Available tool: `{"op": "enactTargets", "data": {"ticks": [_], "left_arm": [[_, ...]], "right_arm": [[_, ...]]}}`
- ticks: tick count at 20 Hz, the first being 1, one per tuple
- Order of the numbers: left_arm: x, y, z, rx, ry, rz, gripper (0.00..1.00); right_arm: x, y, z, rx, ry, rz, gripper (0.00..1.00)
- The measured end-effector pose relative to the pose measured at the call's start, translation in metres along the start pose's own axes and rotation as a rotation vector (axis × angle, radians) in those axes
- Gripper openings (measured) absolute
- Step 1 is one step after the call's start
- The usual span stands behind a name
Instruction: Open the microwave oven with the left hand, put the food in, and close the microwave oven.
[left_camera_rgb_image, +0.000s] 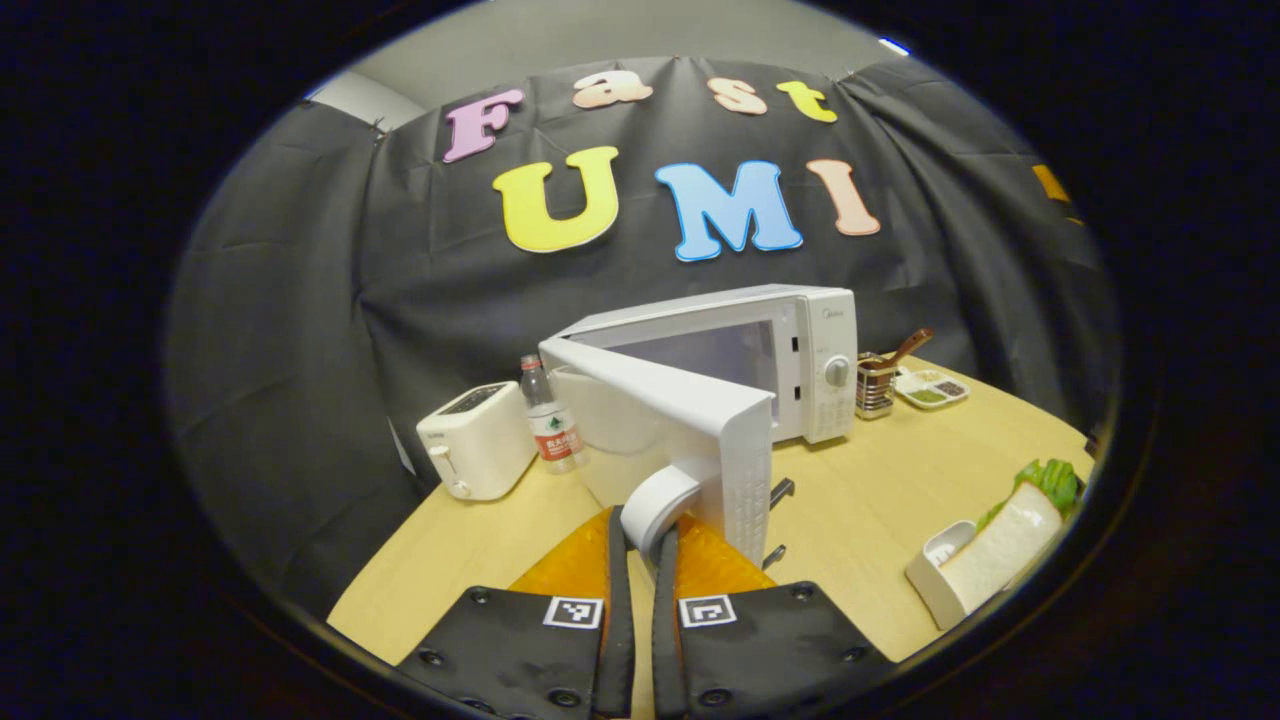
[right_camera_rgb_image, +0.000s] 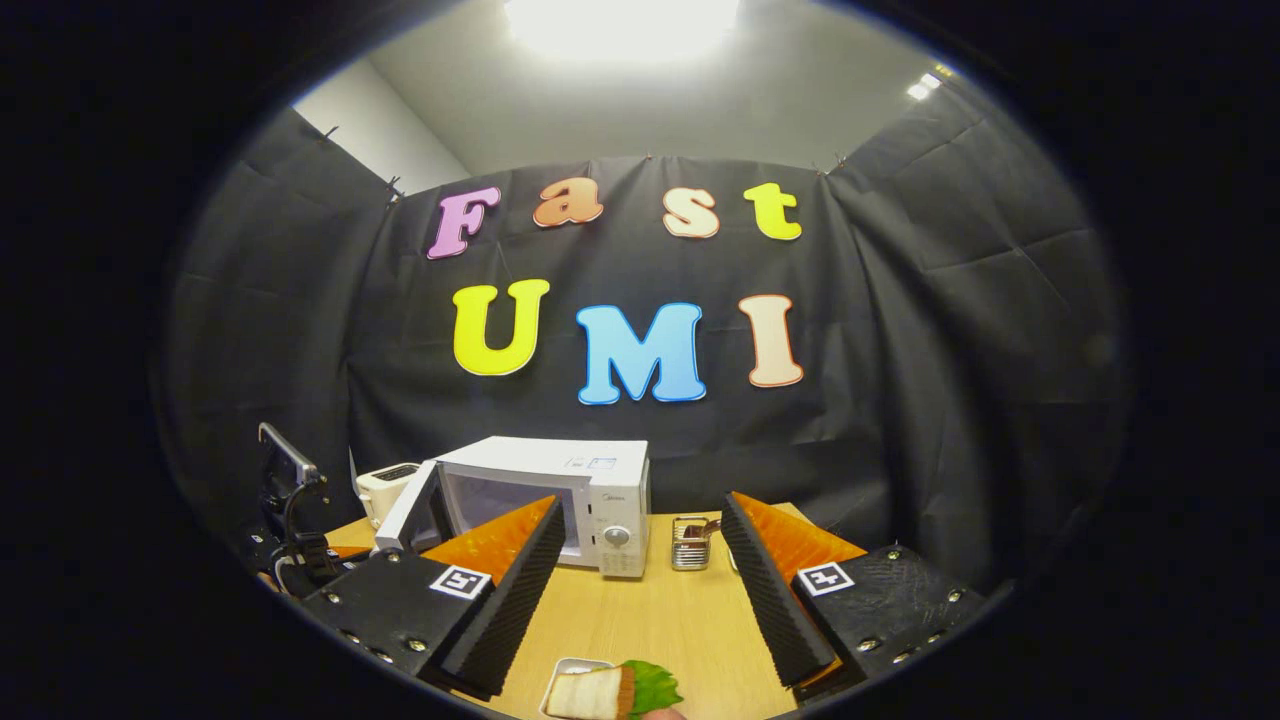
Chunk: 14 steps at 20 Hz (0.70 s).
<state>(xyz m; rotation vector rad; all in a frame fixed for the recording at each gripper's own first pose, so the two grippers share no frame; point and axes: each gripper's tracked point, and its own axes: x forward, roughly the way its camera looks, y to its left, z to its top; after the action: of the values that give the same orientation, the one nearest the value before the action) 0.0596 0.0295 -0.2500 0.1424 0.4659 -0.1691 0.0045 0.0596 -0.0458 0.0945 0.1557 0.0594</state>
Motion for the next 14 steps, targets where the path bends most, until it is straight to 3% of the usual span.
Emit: {"op": "enactTargets", "data": {"ticks": [8, 14], "left_arm": [[-0.012, 0.045, -0.015, 0.021, -0.013, -0.097, 0.15], [-0.019, 0.093, -0.031, -0.038, 0.009, -0.068, 0.22]], "right_arm": [[0.001, 0.061, -0.010, -0.001, 0.019, -0.023, 0.95], [0.002, 0.068, -0.011, -0.021, 0.033, -0.059, 0.95]]}}
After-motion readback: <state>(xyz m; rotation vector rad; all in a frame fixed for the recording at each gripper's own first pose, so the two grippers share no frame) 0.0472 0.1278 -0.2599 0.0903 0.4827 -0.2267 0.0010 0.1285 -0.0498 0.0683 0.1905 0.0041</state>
